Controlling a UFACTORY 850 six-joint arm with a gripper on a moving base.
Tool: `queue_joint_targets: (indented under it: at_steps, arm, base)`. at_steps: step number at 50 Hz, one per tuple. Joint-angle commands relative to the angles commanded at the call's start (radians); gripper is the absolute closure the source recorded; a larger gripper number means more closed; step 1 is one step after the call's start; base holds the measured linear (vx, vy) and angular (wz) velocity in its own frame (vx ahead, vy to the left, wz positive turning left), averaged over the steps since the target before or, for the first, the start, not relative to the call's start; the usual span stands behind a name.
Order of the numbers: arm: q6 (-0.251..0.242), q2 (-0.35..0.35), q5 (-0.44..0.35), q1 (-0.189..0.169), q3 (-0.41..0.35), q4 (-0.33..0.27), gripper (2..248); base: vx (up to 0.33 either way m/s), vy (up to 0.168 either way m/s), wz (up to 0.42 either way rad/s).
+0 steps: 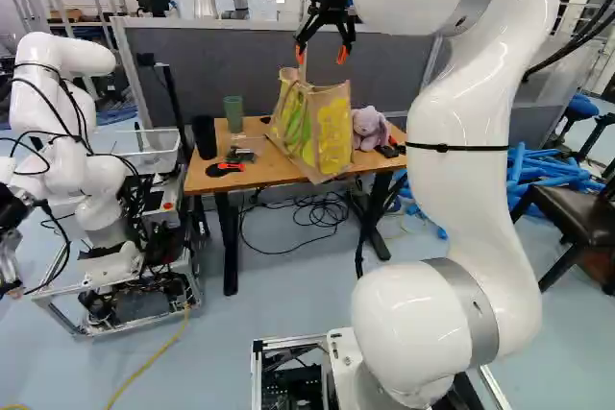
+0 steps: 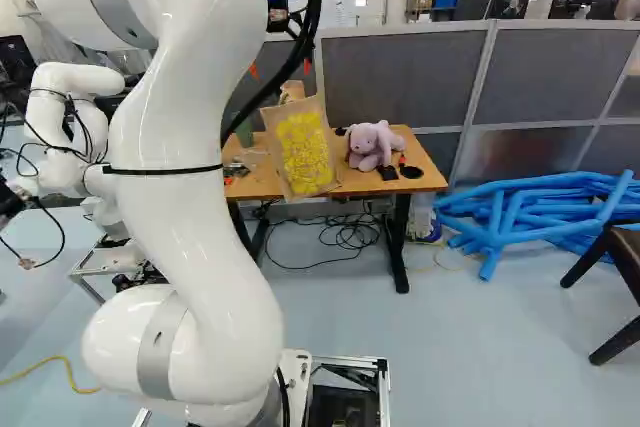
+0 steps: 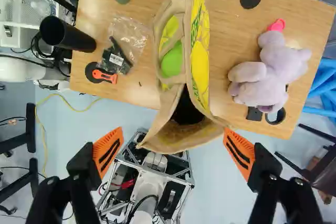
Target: Pick up the bag on the ground and place it on the table
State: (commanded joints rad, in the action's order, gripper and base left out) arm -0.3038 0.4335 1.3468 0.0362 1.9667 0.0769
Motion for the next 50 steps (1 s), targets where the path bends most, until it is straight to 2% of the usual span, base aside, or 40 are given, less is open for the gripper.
queue_joint_targets:
  at_steps: [50]
  arm:
    - [0.000, 0.000, 0.000, 0.000, 0.000, 0.000, 3]
  base:
    - [-0.217, -0.005, -0.002]
